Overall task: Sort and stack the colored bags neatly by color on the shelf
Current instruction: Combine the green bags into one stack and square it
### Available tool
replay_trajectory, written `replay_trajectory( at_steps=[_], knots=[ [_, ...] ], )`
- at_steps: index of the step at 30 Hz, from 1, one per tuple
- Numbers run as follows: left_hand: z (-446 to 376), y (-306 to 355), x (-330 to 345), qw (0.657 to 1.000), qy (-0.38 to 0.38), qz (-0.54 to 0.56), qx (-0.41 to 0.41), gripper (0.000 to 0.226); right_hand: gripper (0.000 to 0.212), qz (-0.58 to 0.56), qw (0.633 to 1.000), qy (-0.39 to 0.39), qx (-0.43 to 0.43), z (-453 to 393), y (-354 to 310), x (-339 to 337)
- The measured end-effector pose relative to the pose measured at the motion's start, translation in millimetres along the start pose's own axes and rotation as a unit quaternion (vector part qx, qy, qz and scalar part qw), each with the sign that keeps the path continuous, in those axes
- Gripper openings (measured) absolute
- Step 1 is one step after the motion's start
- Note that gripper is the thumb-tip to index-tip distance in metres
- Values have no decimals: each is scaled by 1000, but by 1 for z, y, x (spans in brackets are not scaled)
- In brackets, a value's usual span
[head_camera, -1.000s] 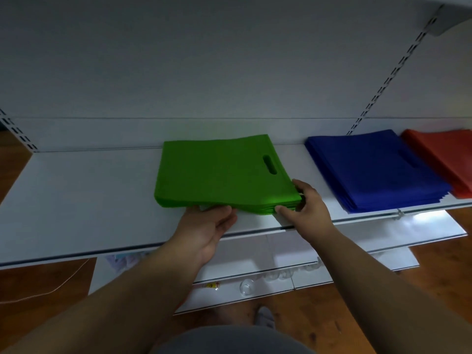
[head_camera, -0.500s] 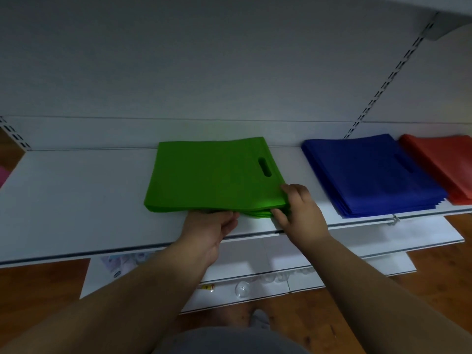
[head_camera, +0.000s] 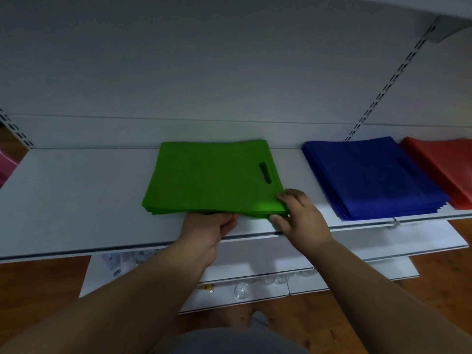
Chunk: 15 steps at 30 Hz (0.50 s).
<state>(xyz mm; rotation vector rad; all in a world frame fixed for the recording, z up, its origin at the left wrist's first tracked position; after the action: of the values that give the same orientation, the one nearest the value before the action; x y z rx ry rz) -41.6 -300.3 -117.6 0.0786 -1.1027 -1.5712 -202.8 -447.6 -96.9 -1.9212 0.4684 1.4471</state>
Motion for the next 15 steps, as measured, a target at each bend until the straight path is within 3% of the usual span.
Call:
replay_trajectory(
  at_steps=[7, 11, 13, 15],
  knots=[
    [5, 3, -19, 999, -22, -28, -31, 33, 62, -15, 999, -29, 34, -5, 3, -4],
    [7, 29, -56, 996, 50, -56, 39, 36, 68, -16, 999, -26, 13, -5, 2, -4],
    [8, 47, -75, 983, 88, -138, 89, 45, 69, -18, 999, -19, 23, -7, 4, -6],
    [4, 65, -89, 942, 103, -293, 129, 62, 70, -15, 999, -18, 31, -7, 3, -6]
  ],
)
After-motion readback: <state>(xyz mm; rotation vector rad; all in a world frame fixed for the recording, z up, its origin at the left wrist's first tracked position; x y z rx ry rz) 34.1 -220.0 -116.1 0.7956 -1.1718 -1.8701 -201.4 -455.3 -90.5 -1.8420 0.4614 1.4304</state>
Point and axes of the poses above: each hand's wrist, its own z-axis away from the middle knuckle, its own x-axis out of the palm, y = z × x, the point moved 5 cm from there along -z, towards the middle knuckle, and after that the axes turned 6 degrees about z, right-handed, at the moved point
